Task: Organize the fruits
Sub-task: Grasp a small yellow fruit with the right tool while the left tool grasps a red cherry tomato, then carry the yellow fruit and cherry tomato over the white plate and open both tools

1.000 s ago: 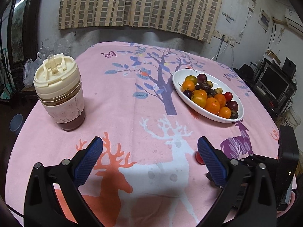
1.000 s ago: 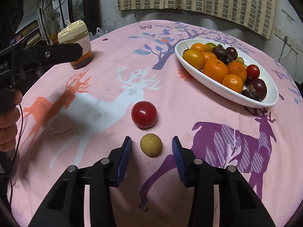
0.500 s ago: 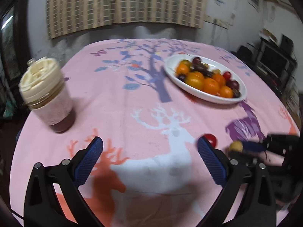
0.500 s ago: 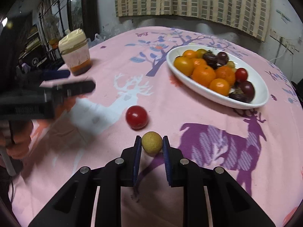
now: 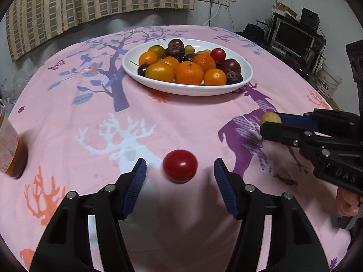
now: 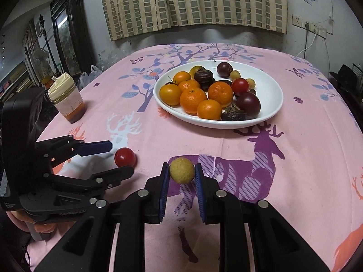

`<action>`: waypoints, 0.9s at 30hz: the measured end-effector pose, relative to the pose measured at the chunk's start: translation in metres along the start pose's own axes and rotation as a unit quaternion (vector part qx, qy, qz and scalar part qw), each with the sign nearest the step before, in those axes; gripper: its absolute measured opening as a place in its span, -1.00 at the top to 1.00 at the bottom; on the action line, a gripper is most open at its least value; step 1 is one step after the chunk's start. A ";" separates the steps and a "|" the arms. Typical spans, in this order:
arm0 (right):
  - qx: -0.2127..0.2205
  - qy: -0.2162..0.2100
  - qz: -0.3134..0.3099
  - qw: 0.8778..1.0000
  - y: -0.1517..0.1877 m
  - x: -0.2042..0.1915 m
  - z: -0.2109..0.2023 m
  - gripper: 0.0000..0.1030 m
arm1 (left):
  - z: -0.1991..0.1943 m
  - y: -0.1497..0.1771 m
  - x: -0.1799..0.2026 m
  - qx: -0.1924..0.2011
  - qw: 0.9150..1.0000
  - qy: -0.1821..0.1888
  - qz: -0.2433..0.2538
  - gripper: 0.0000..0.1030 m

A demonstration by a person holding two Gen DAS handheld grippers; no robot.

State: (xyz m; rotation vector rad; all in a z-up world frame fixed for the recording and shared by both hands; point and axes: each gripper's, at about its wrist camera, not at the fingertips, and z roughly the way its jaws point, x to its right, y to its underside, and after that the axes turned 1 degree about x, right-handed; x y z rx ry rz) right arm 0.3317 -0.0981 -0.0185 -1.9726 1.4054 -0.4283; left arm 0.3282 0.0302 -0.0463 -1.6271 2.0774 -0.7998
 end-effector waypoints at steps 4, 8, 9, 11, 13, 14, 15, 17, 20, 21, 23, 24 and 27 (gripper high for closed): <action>-0.005 0.002 0.001 1.000 0.000 0.002 0.002 0.55 | 0.011 0.002 0.006 -0.015 1.000 0.002 0.004 0.05; -0.009 0.001 -0.001 1.000 0.002 0.000 0.003 0.55 | 0.010 0.001 0.008 -0.008 1.000 -0.004 0.003 0.08; -0.010 0.002 -0.001 1.000 0.002 0.000 0.004 0.55 | 0.010 0.001 0.009 -0.007 1.000 -0.007 0.003 0.13; -0.012 0.004 -0.001 1.000 0.002 0.000 0.005 0.55 | 0.011 0.002 0.009 -0.006 1.000 -0.016 0.005 0.22; -0.014 0.007 -0.001 1.000 0.003 0.001 0.007 0.55 | 0.011 0.003 0.006 -0.007 1.000 -0.022 -0.002 0.39; -0.016 0.008 -0.001 1.000 0.003 0.002 0.008 0.55 | 0.010 0.003 0.004 -0.005 1.000 -0.019 -0.009 0.39; -0.018 0.009 -0.001 1.000 0.003 0.002 0.010 0.55 | 0.009 0.005 0.002 -0.005 1.000 -0.015 -0.014 0.40; -0.022 0.011 -0.001 1.000 0.005 0.003 0.012 0.55 | 0.006 0.008 0.003 -0.004 1.000 -0.019 -0.013 0.40; -0.024 0.011 -0.003 1.000 0.007 0.003 0.013 0.55 | 0.001 0.010 0.006 -0.006 1.000 -0.020 -0.008 0.40; -0.024 0.009 -0.003 1.000 0.008 0.003 0.012 0.55 | -0.002 0.011 0.007 -0.006 1.000 -0.018 -0.008 0.40; -0.025 0.003 -0.010 1.000 0.012 0.001 0.008 0.55 | -0.012 0.011 0.010 0.000 1.000 -0.011 -0.007 0.40; -0.024 0.002 -0.010 1.000 0.013 0.002 0.007 0.55 | -0.016 0.010 0.011 0.002 1.000 -0.005 -0.008 0.40; -0.016 -0.024 0.009 1.000 0.013 0.009 -0.005 0.55 | -0.030 -0.003 0.011 0.010 1.000 0.015 -0.005 0.40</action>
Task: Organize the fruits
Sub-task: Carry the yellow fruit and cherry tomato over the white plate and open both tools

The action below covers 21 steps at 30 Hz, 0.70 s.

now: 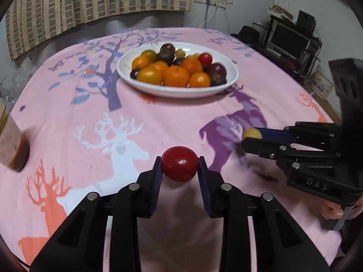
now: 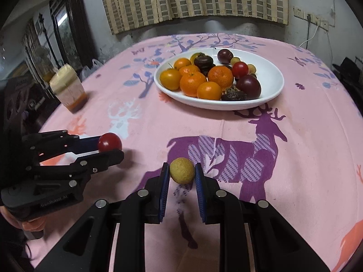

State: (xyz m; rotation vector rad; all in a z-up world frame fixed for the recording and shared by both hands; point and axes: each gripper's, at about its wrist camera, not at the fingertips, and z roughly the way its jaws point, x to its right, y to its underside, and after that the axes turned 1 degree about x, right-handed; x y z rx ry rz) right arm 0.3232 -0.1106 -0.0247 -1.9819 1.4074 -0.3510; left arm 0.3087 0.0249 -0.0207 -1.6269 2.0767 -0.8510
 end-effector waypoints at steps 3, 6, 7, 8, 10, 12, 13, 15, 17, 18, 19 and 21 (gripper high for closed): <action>0.046 -0.004 0.009 0.999 -0.021 0.010 -0.019 0.56 | -0.009 -0.043 -0.005 0.021 1.000 0.007 -0.001 0.41; 0.103 0.026 0.011 0.994 -0.054 0.023 -0.030 0.56 | -0.004 -0.094 -0.011 0.053 0.998 0.004 -0.016 0.40; 0.118 0.038 0.017 0.992 -0.067 0.031 -0.029 0.56 | 0.003 -0.111 -0.011 0.062 0.998 -0.003 -0.017 0.40; 0.125 0.043 0.023 0.991 -0.077 0.038 -0.025 0.56 | 0.010 -0.124 -0.012 0.067 0.998 -0.006 -0.017 0.40; 0.123 0.039 0.039 0.991 -0.096 0.054 -0.010 0.56 | 0.035 -0.150 -0.015 0.068 0.997 -0.015 -0.018 0.40; 0.115 0.046 0.047 0.991 -0.111 0.069 0.012 0.56 | 0.062 -0.166 -0.020 0.061 0.997 -0.032 -0.022 0.40; 0.114 0.054 0.045 0.991 -0.115 0.073 0.020 0.56 | 0.076 -0.172 -0.024 0.052 0.997 -0.038 -0.030 0.40; 0.107 0.066 0.037 0.991 -0.121 0.081 0.038 0.54 | 0.095 -0.177 -0.030 0.037 0.998 -0.041 -0.041 0.37; 0.104 0.062 0.036 0.992 -0.123 0.086 0.051 0.11 | 0.099 -0.175 -0.033 0.037 0.996 -0.072 -0.049 -0.03; 0.103 0.059 0.036 0.992 -0.121 0.085 0.051 -0.09 | 0.096 -0.173 -0.034 0.039 0.994 -0.092 -0.053 -0.54; 0.106 0.057 0.040 0.992 -0.117 0.083 0.046 -0.30 | 0.091 -0.170 -0.035 0.044 0.991 -0.110 -0.056 -0.82; 0.116 0.044 0.038 0.992 -0.107 0.076 0.029 -0.48 | 0.070 -0.159 -0.035 0.061 0.988 -0.131 -0.053 -0.85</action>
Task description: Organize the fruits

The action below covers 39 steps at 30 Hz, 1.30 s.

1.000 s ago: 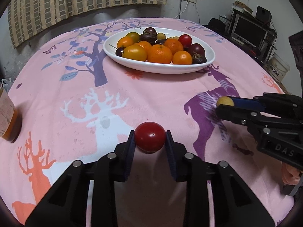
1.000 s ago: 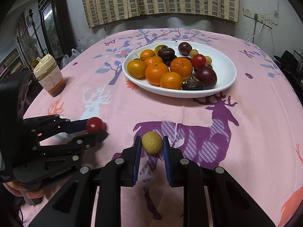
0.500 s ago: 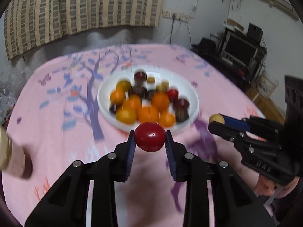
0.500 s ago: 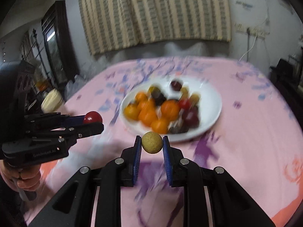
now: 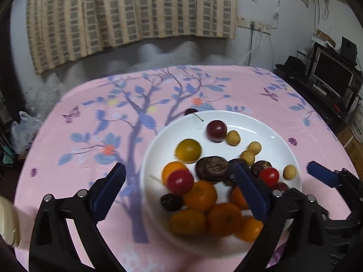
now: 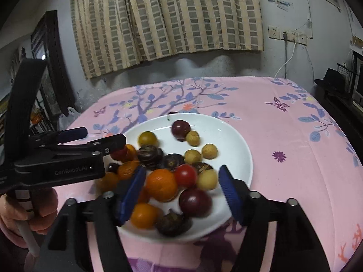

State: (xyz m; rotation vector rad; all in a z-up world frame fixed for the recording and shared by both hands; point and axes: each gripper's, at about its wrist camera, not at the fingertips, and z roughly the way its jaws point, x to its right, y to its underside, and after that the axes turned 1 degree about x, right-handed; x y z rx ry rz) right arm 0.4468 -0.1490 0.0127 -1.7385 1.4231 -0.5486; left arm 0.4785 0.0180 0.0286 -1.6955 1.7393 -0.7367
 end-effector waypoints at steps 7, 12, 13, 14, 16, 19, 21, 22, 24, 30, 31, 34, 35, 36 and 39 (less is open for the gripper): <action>0.011 -0.005 -0.033 0.999 0.036 -0.025 -0.082 -0.93 | -0.092 0.057 -0.023 0.008 1.000 -0.012 0.021 -0.91; 0.017 0.001 -0.038 0.999 0.081 -0.019 -0.128 -0.93 | -0.138 0.115 -0.039 0.012 1.000 -0.015 0.002 -0.91; 0.014 -0.005 -0.039 0.999 0.092 -0.018 -0.135 -0.93 | -0.144 0.128 -0.040 0.006 1.000 -0.015 0.001 -0.91; 0.010 -0.015 -0.037 0.999 0.101 -0.018 -0.139 -0.93 | -0.147 0.137 -0.041 0.004 1.000 -0.013 -0.002 -0.91; -0.005 -0.041 -0.036 0.998 0.115 -0.017 -0.142 -0.93 | -0.152 0.154 -0.041 0.005 1.000 -0.013 -0.010 -0.91; -0.026 -0.032 -0.039 0.998 0.129 -0.016 -0.140 -0.93 | -0.154 0.174 -0.038 0.004 1.000 -0.013 0.001 -0.91; -0.040 -0.023 -0.039 0.998 0.134 -0.015 -0.138 -0.93 | -0.153 0.180 -0.036 0.005 1.000 -0.019 0.007 -0.91; -0.044 -0.020 -0.040 0.998 0.135 -0.014 -0.137 -0.93 | -0.152 0.182 -0.035 0.003 1.000 -0.016 0.008 -0.91; -0.048 -0.003 -0.045 0.998 0.137 -0.016 -0.135 -0.93 | -0.150 0.184 -0.034 0.001 1.000 -0.003 0.008 -0.91; -0.057 0.018 -0.057 0.997 0.141 -0.017 -0.130 -0.93 | -0.149 0.187 -0.029 0.001 1.000 0.003 0.015 -0.91; -0.062 0.014 -0.056 0.996 0.142 -0.016 -0.129 -0.93 | -0.149 0.187 -0.028 0.001 1.000 0.004 0.016 -0.91; -0.064 0.023 -0.057 0.996 0.142 -0.017 -0.127 -0.93 | -0.149 0.187 -0.028 0.000 1.000 0.007 0.015 -0.91; -0.063 0.024 -0.056 0.996 0.143 -0.016 -0.127 -0.93 | -0.149 0.187 -0.029 -0.001 1.000 0.008 0.014 -0.91; -0.063 0.026 -0.056 0.996 0.142 -0.016 -0.127 -0.93 | -0.149 0.187 -0.029 -0.002 1.000 0.008 0.013 -0.91; -0.063 0.030 -0.052 0.996 0.141 -0.014 -0.127 -0.93 | -0.149 0.188 -0.031 -0.004 1.000 0.017 0.008 -0.91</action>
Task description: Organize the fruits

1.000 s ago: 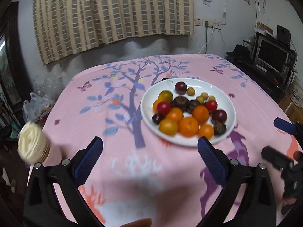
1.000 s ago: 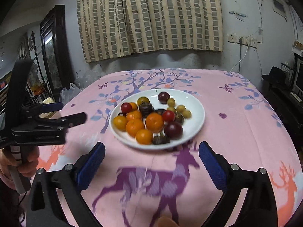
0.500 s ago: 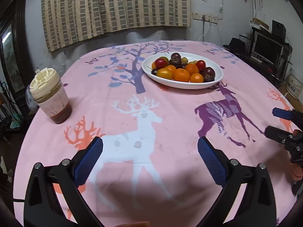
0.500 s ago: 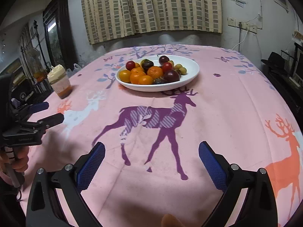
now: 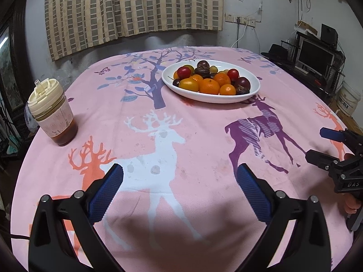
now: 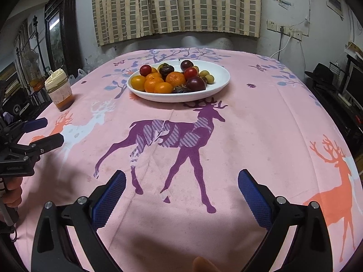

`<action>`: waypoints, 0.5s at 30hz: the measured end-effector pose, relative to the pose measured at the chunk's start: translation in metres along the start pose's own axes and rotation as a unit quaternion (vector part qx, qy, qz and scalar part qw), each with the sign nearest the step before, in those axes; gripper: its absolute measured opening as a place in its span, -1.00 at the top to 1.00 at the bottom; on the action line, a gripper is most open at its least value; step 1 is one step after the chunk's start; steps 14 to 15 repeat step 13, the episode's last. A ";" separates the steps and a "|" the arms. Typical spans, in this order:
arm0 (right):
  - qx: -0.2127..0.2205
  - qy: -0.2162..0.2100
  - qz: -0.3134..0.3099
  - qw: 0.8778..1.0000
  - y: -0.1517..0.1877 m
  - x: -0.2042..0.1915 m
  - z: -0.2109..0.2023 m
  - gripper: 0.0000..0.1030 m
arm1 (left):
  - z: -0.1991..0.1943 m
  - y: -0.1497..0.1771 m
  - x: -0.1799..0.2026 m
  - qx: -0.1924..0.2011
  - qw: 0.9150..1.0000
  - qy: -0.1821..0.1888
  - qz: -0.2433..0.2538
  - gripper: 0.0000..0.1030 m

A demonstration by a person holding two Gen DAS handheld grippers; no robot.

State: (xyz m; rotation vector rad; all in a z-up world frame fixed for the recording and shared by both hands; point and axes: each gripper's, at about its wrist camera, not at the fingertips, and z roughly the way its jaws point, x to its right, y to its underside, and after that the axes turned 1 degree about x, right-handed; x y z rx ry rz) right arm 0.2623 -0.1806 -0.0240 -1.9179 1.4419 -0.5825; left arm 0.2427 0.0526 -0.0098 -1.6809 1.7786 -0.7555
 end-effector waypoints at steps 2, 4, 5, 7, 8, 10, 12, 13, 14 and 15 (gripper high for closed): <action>-0.002 -0.001 0.003 1.000 0.000 0.001 0.001 -0.93 | -0.001 0.000 0.000 0.003 1.000 -0.002 -0.001 -0.91; -0.003 0.002 0.004 1.000 0.000 0.002 0.001 -0.93 | -0.002 0.001 -0.001 0.007 1.000 -0.006 -0.001 -0.91; -0.003 0.002 0.005 1.000 0.000 0.002 0.001 -0.93 | -0.002 0.002 0.000 0.008 1.000 -0.008 0.000 -0.91; -0.003 0.002 0.005 1.000 0.000 0.003 0.001 -0.93 | -0.001 0.002 0.001 0.008 1.000 -0.014 0.002 -0.91; -0.003 0.002 0.005 1.000 0.000 0.003 0.001 -0.93 | -0.001 0.003 0.002 0.008 1.000 -0.021 0.004 -0.91; -0.003 0.002 0.005 1.000 0.000 0.003 0.001 -0.93 | -0.002 0.003 0.004 0.013 0.999 -0.032 0.008 -0.91; -0.003 0.002 0.005 1.000 0.000 0.003 0.001 -0.93 | -0.003 0.004 0.006 0.019 0.999 -0.032 0.014 -0.91; -0.003 0.002 0.005 1.000 0.000 0.003 0.001 -0.93 | -0.004 0.004 0.007 0.020 0.999 -0.029 0.017 -0.91; -0.003 0.002 0.005 1.000 0.000 0.003 0.001 -0.93 | -0.004 0.004 0.007 0.020 0.999 -0.029 0.017 -0.91; -0.003 0.002 0.005 1.000 0.000 0.003 0.001 -0.93 | -0.004 0.004 0.007 0.020 0.999 -0.029 0.017 -0.91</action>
